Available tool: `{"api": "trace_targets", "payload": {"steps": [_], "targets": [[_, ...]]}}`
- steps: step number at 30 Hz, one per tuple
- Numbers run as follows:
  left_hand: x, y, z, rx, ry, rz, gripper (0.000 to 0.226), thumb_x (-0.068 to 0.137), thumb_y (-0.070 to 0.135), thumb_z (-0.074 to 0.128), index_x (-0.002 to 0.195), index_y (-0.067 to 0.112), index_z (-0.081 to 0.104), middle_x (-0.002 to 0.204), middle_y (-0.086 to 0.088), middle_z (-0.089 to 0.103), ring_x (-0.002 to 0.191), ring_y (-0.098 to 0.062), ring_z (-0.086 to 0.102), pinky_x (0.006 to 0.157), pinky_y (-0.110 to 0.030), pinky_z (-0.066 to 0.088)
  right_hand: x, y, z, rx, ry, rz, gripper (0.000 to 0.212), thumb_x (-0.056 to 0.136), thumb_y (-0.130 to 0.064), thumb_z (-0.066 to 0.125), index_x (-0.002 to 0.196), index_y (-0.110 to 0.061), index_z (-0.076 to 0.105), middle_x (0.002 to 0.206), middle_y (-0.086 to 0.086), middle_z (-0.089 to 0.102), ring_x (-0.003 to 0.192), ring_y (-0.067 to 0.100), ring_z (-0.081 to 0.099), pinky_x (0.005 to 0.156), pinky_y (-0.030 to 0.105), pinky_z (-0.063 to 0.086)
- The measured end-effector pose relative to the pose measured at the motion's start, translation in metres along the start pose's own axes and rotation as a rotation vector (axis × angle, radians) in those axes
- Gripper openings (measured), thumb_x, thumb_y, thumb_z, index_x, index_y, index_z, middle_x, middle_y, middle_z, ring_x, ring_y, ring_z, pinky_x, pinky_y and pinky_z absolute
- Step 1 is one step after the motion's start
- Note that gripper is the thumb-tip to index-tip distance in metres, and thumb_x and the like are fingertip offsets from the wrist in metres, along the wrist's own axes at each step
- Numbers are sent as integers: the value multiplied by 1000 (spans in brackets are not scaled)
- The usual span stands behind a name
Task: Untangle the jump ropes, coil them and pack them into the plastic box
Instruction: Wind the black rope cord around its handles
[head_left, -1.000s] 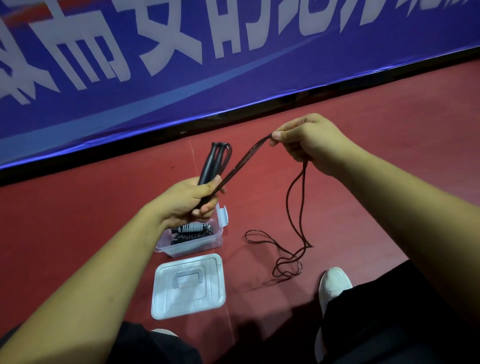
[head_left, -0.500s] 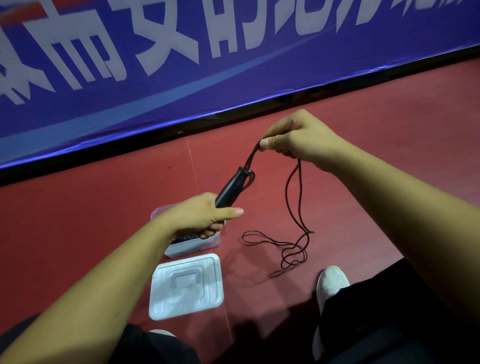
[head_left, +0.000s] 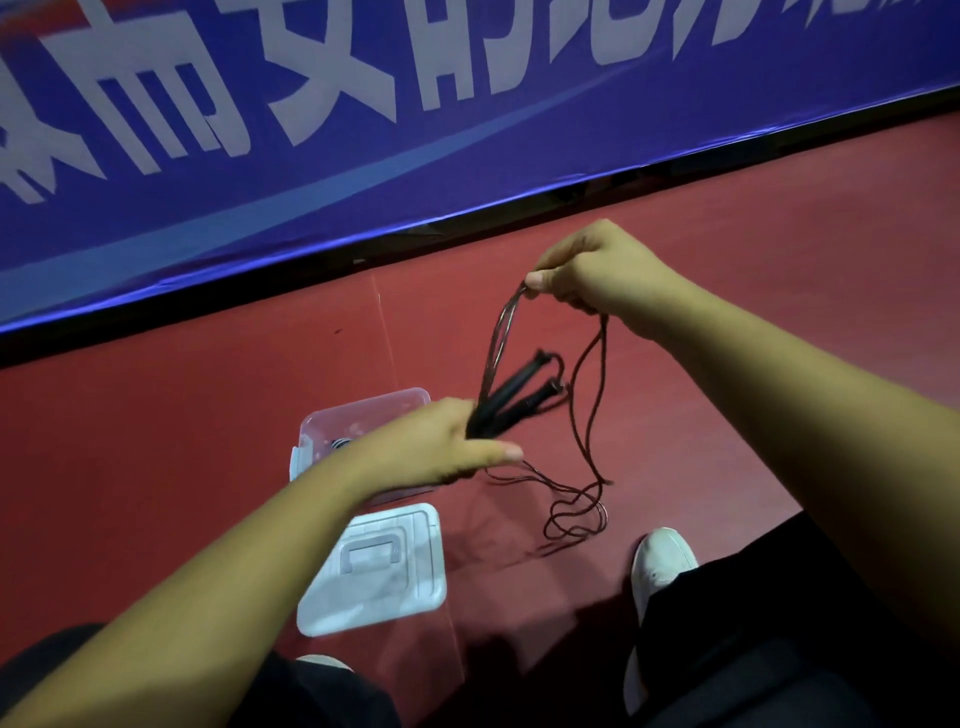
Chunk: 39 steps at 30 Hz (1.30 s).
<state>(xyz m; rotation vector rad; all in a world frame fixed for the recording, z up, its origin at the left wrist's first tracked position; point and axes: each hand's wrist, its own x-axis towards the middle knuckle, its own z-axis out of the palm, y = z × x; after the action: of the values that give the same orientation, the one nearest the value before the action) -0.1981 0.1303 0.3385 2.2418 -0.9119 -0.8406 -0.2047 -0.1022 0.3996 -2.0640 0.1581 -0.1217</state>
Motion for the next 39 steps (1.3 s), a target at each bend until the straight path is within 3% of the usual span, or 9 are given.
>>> {"api": "trace_targets", "payload": {"steps": [4, 7, 10, 18, 21, 25, 31, 35, 39], "targets": [[-8, 1, -21, -225, 295, 153, 21, 85, 28, 76, 92, 35, 57, 65, 13, 54, 57, -6, 46, 55, -22, 39, 2, 21, -2, 7, -81, 108, 18, 88, -16, 70, 73, -7, 74, 46, -5, 46, 43, 12, 34, 48, 23, 26], [-7, 0, -26, -409, 402, 229, 48, 84, 20, 76, 119, 40, 50, 70, 11, 50, 52, -8, 41, 50, -17, 40, 0, 23, 4, -16, -176, 127, 20, 91, -18, 66, 79, -5, 75, 48, -4, 47, 43, 12, 34, 47, 23, 27], [-4, -1, -29, -590, 417, 242, 72, 88, 1, 69, 140, 43, 41, 57, 11, 53, 43, -8, 38, 44, -20, 34, -2, 21, 6, -17, -202, 124, 21, 93, -20, 65, 80, -5, 75, 51, -2, 48, 45, 12, 35, 47, 23, 28], [-2, -15, -38, -595, 564, 93, 20, 89, 9, 70, 100, 12, 54, 48, 5, 38, 42, -14, 30, 45, -23, 28, -14, 11, 3, -41, -336, 99, 21, 93, -23, 67, 86, -5, 74, 57, 1, 52, 51, 16, 46, 51, 28, 40], [-1, -27, -49, -350, 653, -19, 22, 88, 22, 74, 90, 12, 54, 53, 6, 47, 46, -15, 38, 50, -26, 32, -21, 4, 4, -42, -446, 96, 14, 94, -15, 64, 96, -4, 73, 63, 3, 54, 59, 19, 55, 60, 29, 50], [-2, -29, -48, 160, 702, -205, 41, 81, 37, 79, 100, 12, 53, 83, -2, 58, 75, -24, 55, 60, -33, 35, -34, -13, 7, -53, -470, 4, 12, 91, -13, 68, 95, -3, 74, 59, 0, 52, 54, 15, 45, 54, 27, 40], [11, -31, -23, 350, 563, -310, 41, 83, 43, 75, 106, 12, 59, 93, -11, 68, 82, -30, 62, 68, -36, 48, -45, -32, 13, -205, -515, -124, 8, 88, -16, 71, 82, -16, 77, 55, -5, 53, 47, 9, 42, 46, 21, 34], [10, -23, -11, 403, 461, -360, 56, 76, 63, 71, 98, 13, 57, 87, -8, 66, 78, -28, 61, 63, -36, 48, -48, -32, 31, -327, -601, -155, 10, 88, -17, 69, 87, -12, 77, 57, -4, 53, 49, 8, 42, 50, 22, 34], [4, -5, -5, 380, 394, -317, 65, 70, 83, 58, 83, 20, 53, 76, 0, 61, 68, -20, 59, 53, -32, 39, -39, -30, 23, -281, -356, -207, 11, 89, -19, 69, 85, -15, 78, 55, -7, 55, 46, 3, 41, 49, 19, 34]]}}
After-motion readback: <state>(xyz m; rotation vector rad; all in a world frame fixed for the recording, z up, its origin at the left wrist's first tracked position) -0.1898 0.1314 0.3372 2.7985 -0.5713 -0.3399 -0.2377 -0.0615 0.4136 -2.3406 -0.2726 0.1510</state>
